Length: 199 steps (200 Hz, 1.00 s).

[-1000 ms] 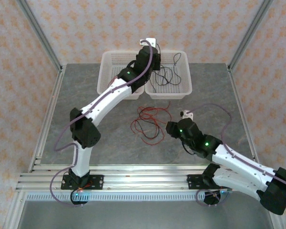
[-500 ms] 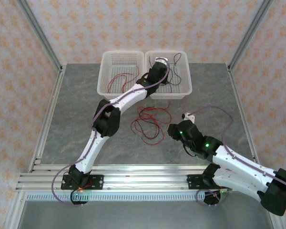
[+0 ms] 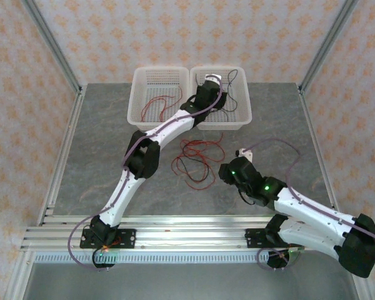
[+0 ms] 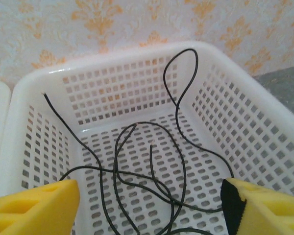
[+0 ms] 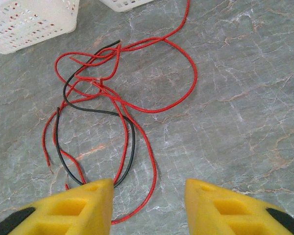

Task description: Untangle the cables

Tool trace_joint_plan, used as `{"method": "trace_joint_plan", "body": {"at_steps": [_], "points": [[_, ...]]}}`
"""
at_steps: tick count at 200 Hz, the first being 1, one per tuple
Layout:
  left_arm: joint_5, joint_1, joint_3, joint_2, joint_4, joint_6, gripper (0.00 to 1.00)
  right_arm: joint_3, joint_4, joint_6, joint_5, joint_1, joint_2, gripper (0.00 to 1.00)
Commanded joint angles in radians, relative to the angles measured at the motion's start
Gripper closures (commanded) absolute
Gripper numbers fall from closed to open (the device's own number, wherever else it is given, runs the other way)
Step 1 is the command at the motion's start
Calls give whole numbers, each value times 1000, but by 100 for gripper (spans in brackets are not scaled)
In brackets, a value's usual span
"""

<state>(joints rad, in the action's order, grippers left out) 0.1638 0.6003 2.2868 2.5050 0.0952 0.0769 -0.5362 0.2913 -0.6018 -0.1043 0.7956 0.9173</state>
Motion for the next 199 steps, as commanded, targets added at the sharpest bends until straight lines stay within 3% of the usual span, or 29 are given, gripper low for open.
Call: {"method": "trace_joint_plan", "body": {"at_steps": [1, 28, 38, 63, 82, 114, 153, 199], "points": [[0, -4, 31, -29, -4, -8, 17, -3, -18, -6, -7, -2, 3, 58], [-45, -5, 16, -75, 11, -13, 1, -1, -18, -12, -1, -3, 6, 58], [-81, -7, -12, -106, -2, -5, 1, -3, -18, -15, 4, -3, 8, 58], [-157, -14, -110, -200, -55, 49, 1, 2, -18, -29, 27, -2, 21, 58], [-134, -17, -175, -295, -34, 88, 1, 11, -22, -52, 56, -2, 44, 58], [-113, -17, -471, -571, -118, 119, 3, 21, -23, -102, 97, 6, 116, 58], [-83, -17, -670, -840, 56, 192, 9, -8, -40, -104, 104, 16, 230, 58], [-63, -17, -1069, -1184, 20, 293, 16, -93, -62, -106, 107, 17, 380, 58]]}}
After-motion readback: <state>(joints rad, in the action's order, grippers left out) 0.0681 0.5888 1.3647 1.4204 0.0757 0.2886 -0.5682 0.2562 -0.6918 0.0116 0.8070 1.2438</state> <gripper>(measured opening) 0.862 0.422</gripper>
